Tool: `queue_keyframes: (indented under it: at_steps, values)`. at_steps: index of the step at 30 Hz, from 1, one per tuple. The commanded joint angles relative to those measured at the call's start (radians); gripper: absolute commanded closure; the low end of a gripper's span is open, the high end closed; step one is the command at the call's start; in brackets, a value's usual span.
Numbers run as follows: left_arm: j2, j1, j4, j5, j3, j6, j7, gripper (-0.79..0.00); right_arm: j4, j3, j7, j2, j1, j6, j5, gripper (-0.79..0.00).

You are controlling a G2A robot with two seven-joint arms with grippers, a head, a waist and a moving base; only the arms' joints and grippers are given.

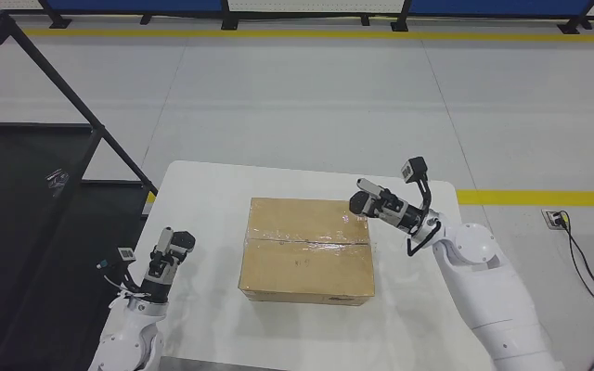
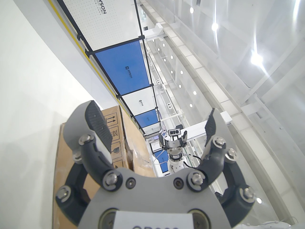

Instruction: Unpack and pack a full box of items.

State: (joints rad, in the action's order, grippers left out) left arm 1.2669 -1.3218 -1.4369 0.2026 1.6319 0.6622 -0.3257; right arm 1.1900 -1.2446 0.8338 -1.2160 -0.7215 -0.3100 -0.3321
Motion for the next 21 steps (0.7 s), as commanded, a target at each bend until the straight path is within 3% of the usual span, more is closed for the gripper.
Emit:
queue_keyframes:
  at_steps: [1,6,10,14,21]
  values:
    - [0.001,-0.016,-0.023,-0.013,-0.002,0.019,0.010,-0.785,0.015,0.003,-0.035,-0.001,-0.013,-0.018,0.014,-0.785]
    - [0.001,-0.039,-0.055,-0.090,0.010,0.073,0.072,-0.785,0.023,-0.030,-0.082,0.008,-0.033,-0.060,0.062,-0.785]
    - [0.006,-0.037,-0.044,-0.207,0.025,0.088,0.184,-0.785,0.037,-0.089,-0.262,0.027,-0.067,-0.125,0.321,-0.785]
    - [0.006,-0.025,-0.022,-0.276,0.041,0.088,0.247,-0.785,0.051,-0.134,-0.377,0.042,-0.111,-0.124,0.500,-0.785]
    - [0.003,0.022,0.023,-0.300,0.062,0.062,0.264,-0.785,0.016,-0.207,-0.472,0.061,-0.148,-0.085,0.628,-0.785]
